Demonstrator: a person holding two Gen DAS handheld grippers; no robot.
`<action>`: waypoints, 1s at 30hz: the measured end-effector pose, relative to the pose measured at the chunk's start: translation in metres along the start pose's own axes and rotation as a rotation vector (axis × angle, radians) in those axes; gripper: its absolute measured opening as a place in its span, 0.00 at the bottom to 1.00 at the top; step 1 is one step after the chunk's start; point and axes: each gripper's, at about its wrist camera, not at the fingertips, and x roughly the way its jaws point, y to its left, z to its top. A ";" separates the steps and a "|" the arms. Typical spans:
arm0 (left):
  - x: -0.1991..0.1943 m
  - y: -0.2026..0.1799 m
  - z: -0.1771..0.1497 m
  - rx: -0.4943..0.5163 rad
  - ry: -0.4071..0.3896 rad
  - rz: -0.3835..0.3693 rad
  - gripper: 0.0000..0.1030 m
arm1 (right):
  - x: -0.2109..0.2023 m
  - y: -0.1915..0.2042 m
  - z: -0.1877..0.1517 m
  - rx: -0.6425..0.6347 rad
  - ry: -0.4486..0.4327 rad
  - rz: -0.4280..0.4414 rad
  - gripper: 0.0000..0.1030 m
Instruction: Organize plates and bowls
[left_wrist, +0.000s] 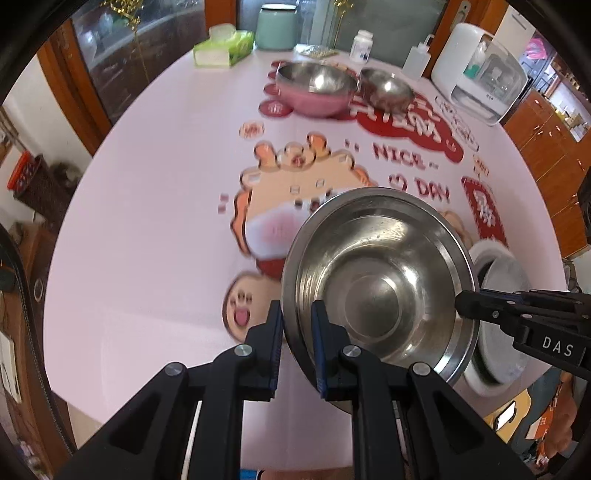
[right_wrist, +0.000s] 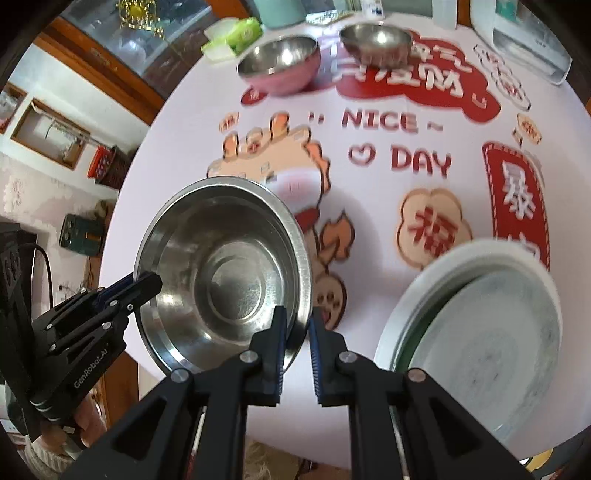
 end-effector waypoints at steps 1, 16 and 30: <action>0.003 0.001 -0.006 -0.009 0.011 0.001 0.12 | 0.003 0.000 -0.003 -0.002 0.009 -0.002 0.11; 0.038 0.010 -0.021 -0.042 0.058 0.022 0.12 | 0.034 0.003 -0.012 -0.022 0.052 -0.029 0.12; 0.040 0.009 -0.010 -0.027 0.062 0.040 0.22 | 0.036 0.001 -0.009 -0.008 0.057 -0.015 0.13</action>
